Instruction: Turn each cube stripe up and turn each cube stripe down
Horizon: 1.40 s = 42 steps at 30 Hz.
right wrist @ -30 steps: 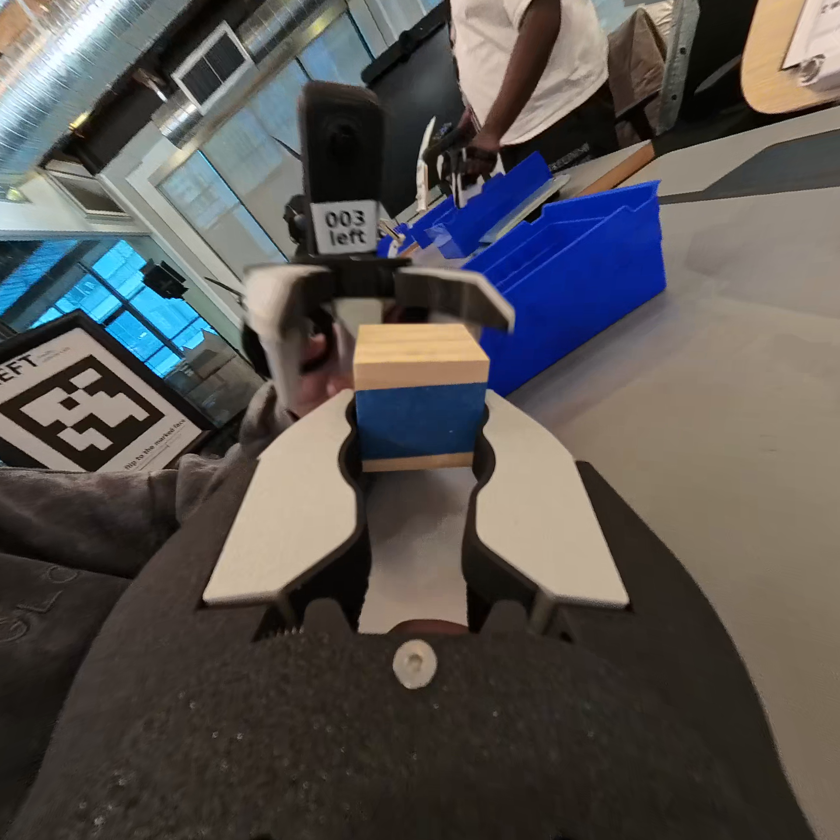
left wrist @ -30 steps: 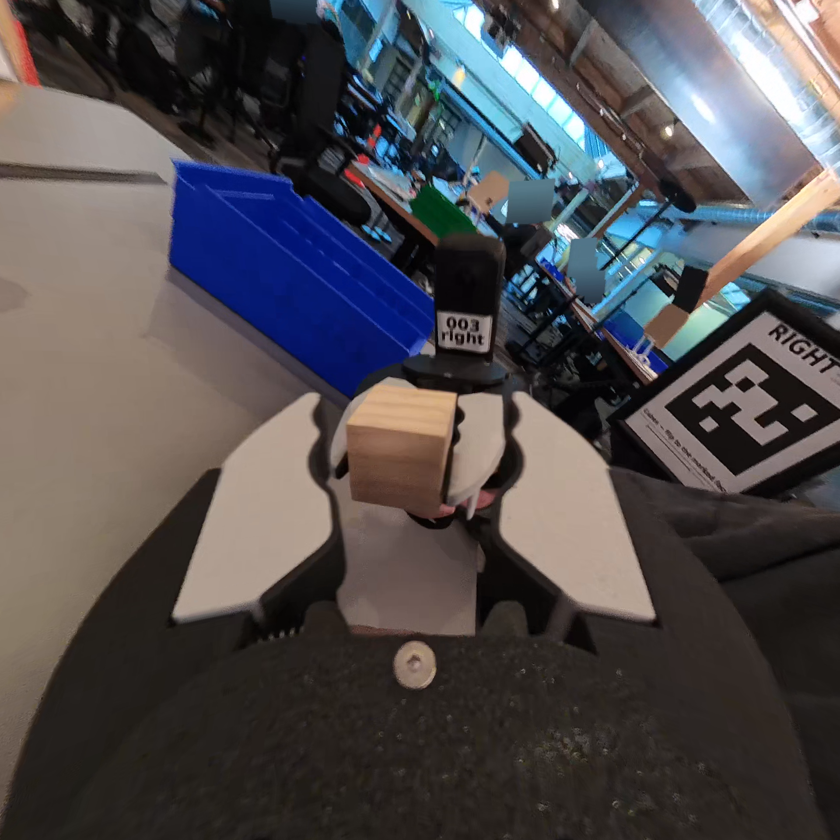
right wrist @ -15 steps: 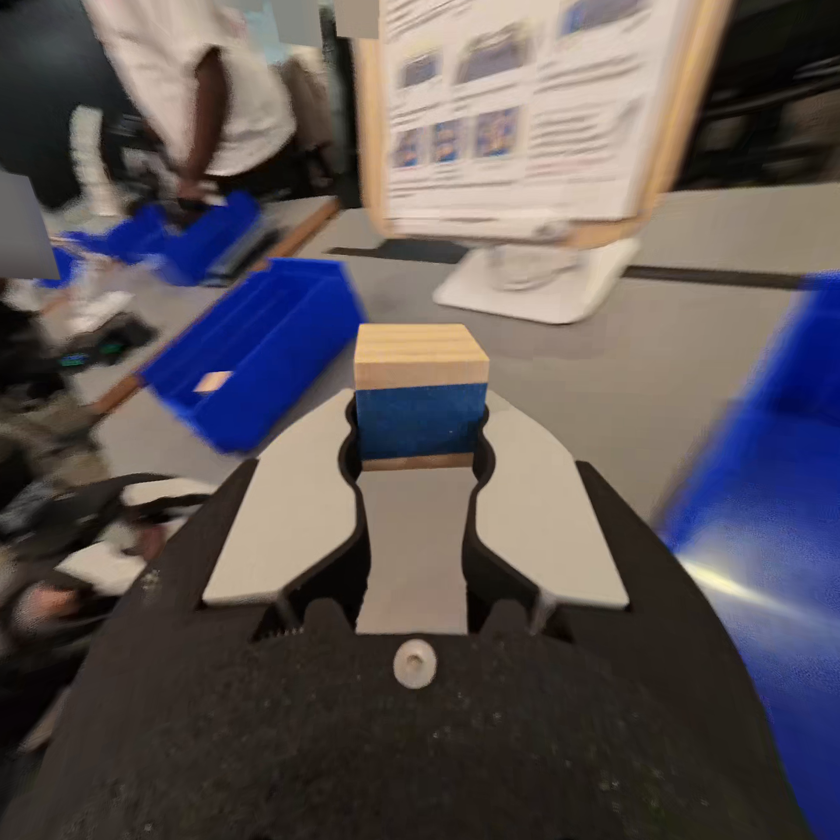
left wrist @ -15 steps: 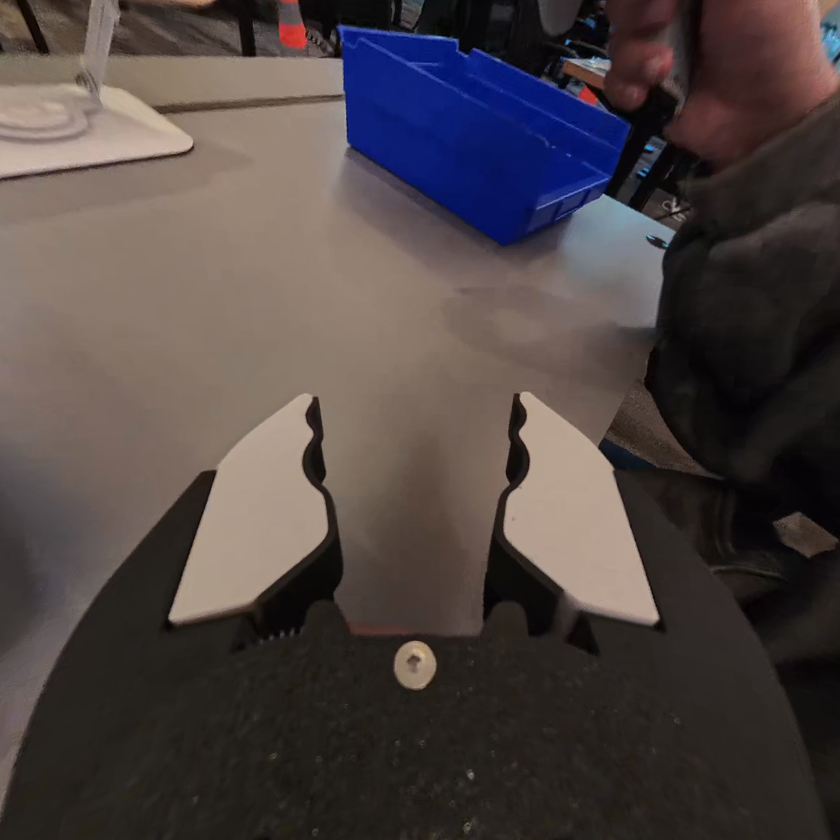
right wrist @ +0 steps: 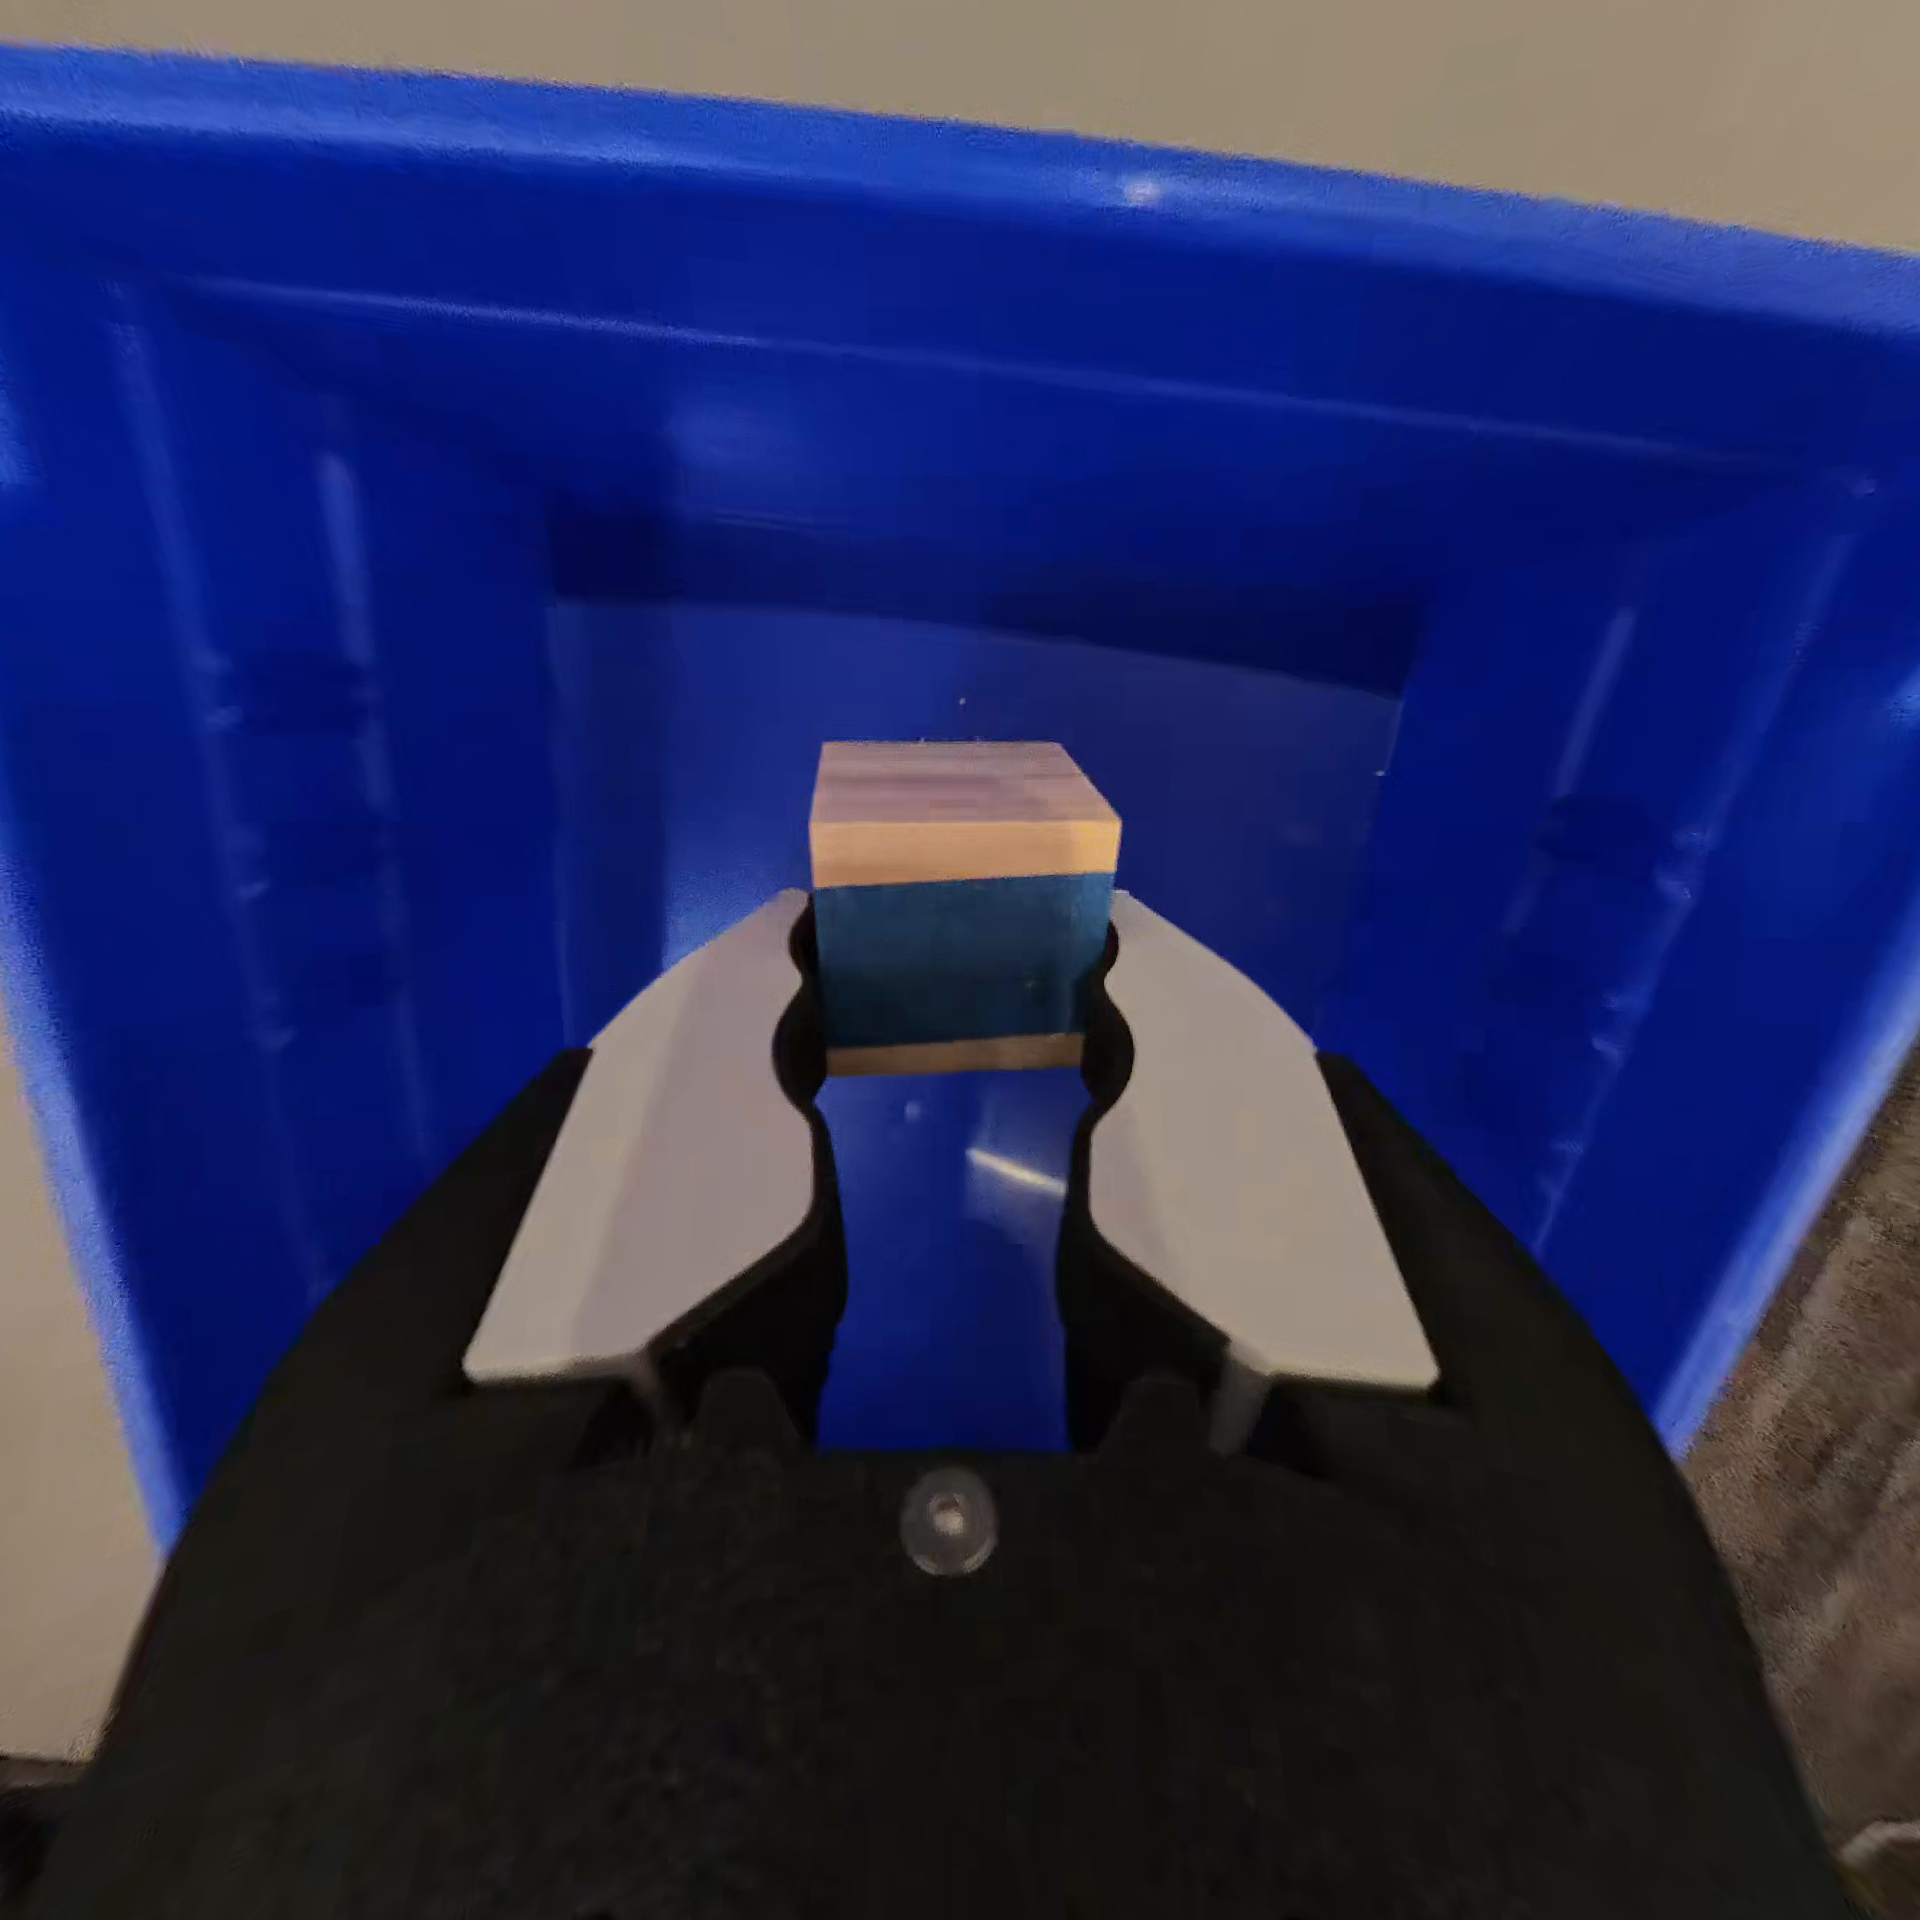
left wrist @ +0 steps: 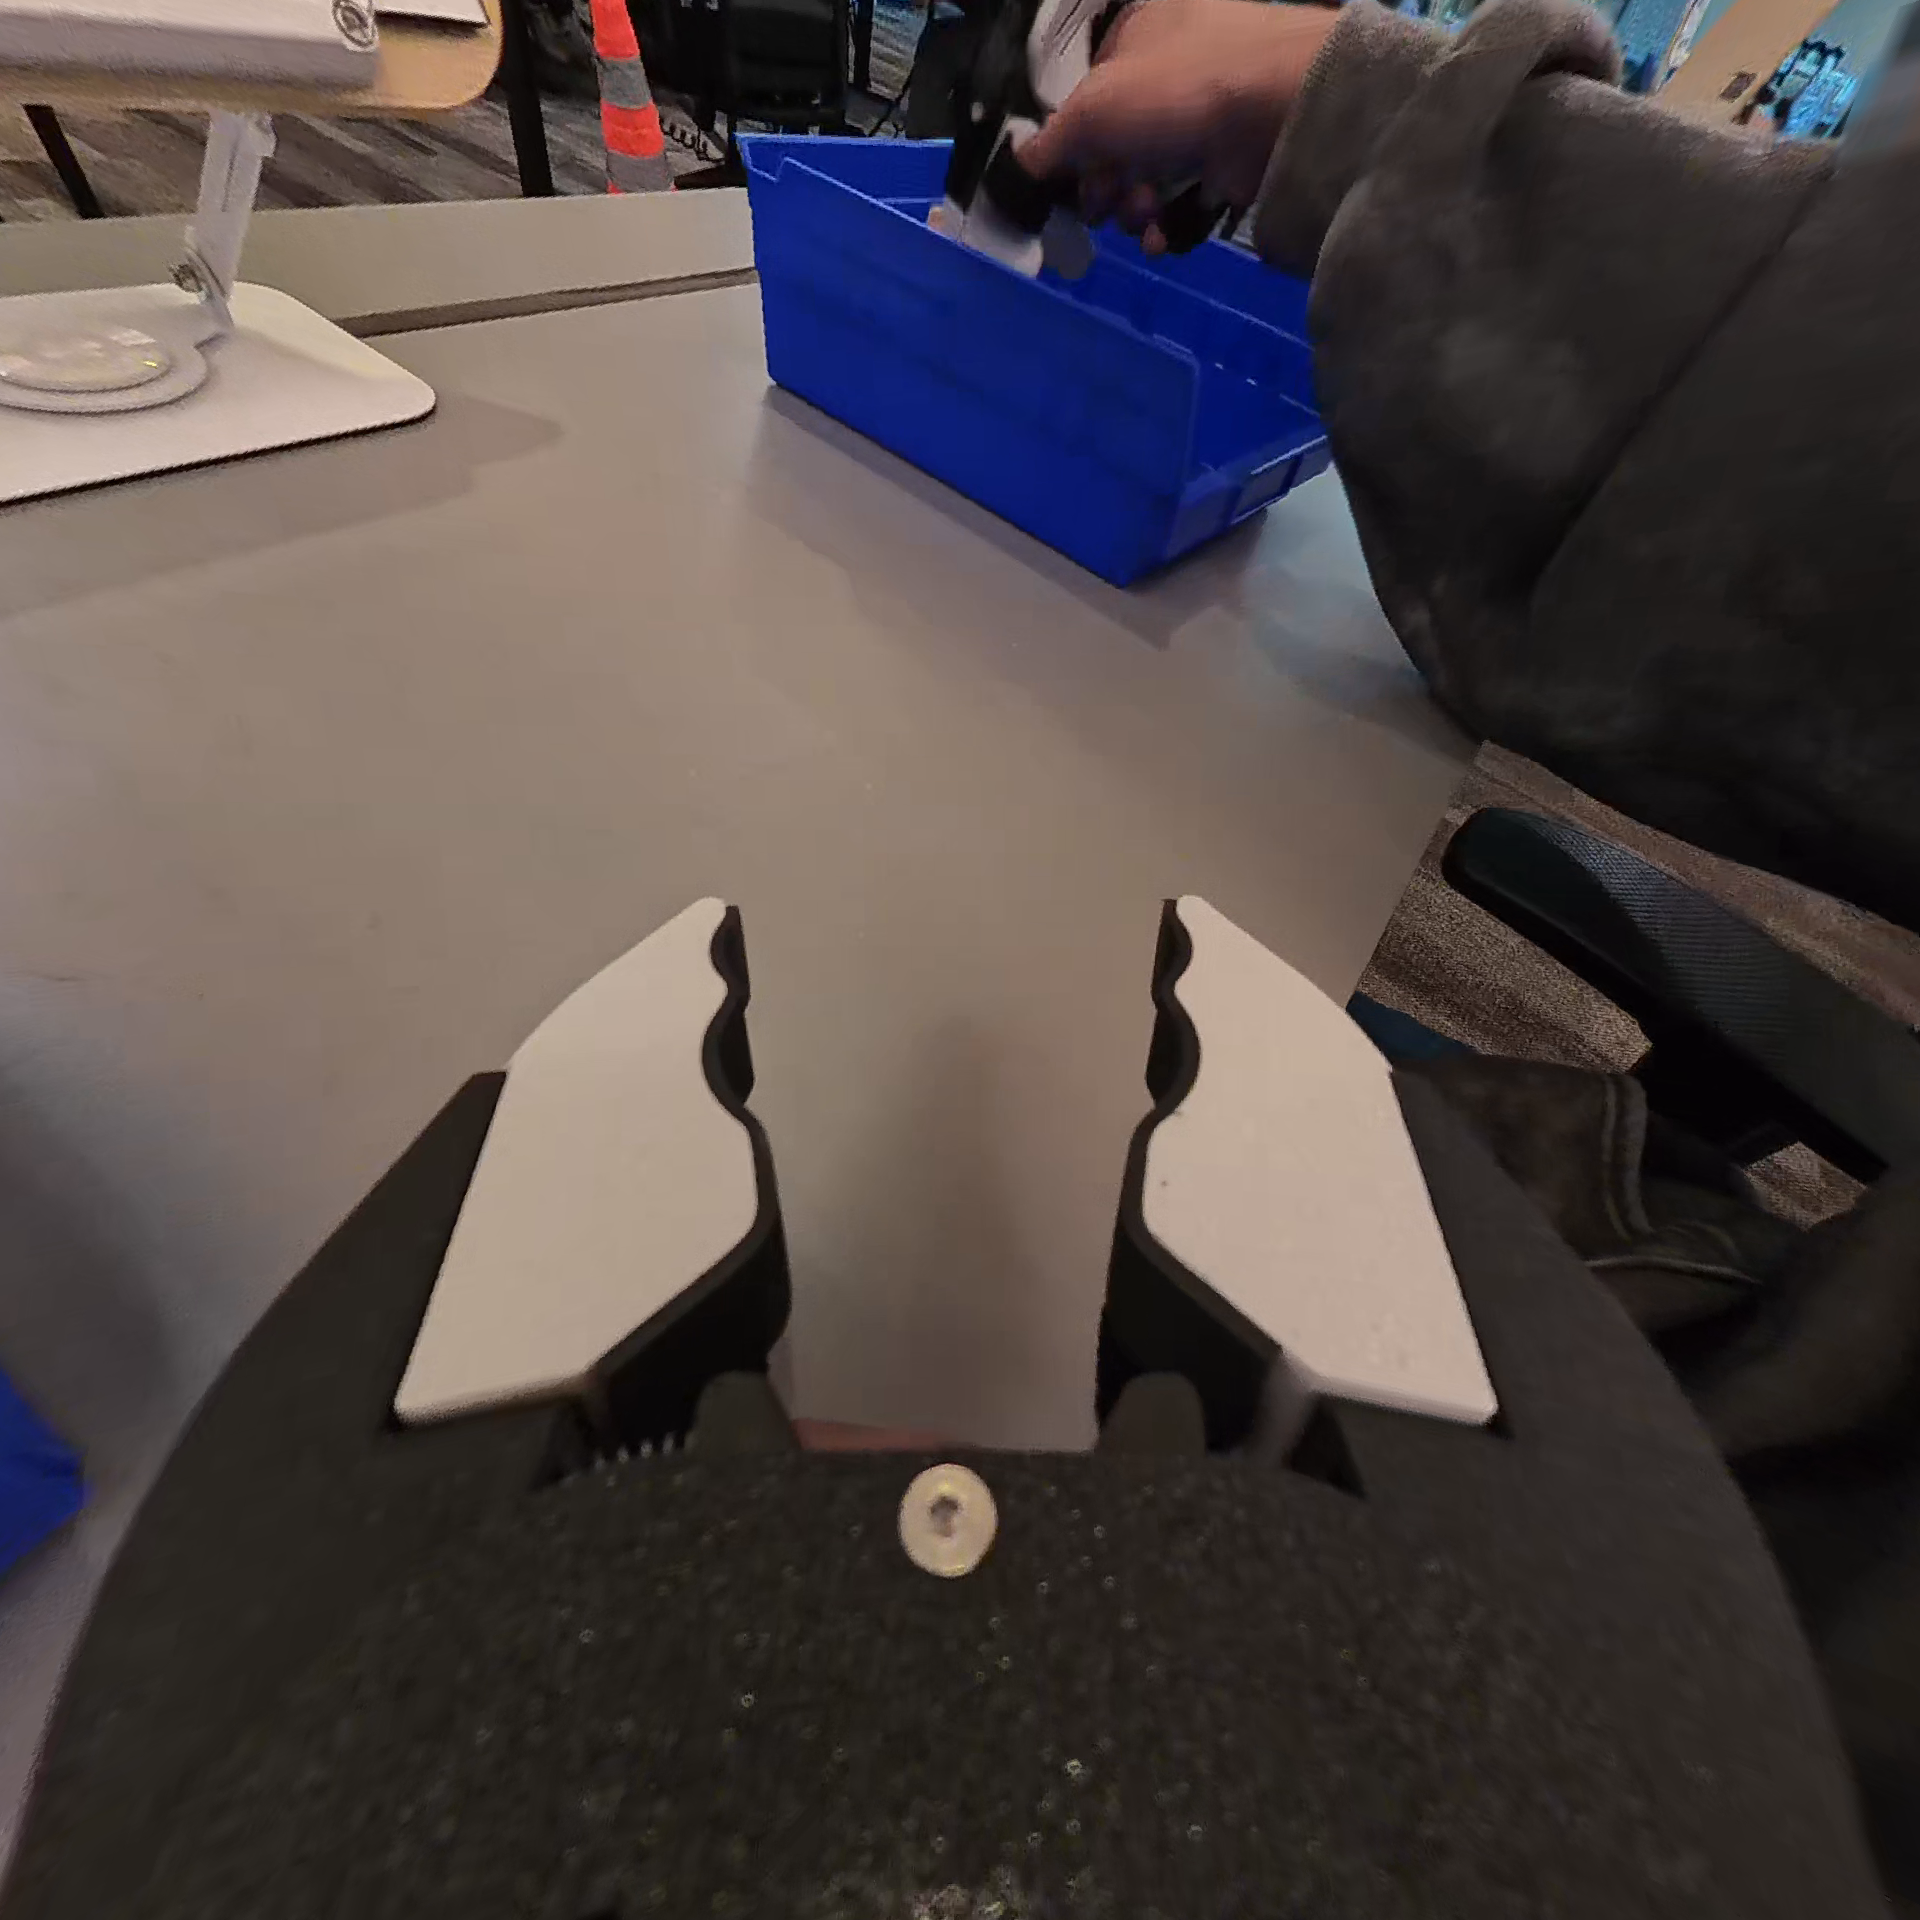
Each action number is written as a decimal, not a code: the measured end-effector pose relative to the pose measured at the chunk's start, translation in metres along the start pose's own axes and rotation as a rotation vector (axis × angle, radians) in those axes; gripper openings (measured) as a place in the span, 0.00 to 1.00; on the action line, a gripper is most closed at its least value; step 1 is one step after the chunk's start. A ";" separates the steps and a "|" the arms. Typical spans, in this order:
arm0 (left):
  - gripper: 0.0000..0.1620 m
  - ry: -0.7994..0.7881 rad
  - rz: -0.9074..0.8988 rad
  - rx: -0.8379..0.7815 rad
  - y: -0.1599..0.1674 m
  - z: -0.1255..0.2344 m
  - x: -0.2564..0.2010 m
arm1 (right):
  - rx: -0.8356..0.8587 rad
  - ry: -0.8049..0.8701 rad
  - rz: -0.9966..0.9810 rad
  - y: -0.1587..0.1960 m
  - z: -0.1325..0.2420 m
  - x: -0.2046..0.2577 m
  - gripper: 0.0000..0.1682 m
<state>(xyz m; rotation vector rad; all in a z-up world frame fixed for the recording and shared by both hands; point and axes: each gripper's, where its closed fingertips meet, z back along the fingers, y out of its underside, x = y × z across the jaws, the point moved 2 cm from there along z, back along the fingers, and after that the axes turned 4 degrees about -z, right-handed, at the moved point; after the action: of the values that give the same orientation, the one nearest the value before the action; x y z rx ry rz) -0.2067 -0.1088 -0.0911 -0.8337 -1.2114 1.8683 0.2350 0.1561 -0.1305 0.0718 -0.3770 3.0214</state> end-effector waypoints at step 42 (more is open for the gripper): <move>0.40 -0.286 -0.364 0.591 -0.026 0.141 0.159 | -0.826 -0.912 0.743 0.277 0.111 0.290 0.30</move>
<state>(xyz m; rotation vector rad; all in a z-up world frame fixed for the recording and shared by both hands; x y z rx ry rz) -0.3982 -0.0293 -0.0383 -0.0225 -0.8191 1.9165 -0.0773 -0.1130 -0.0738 1.5201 -2.0297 2.8886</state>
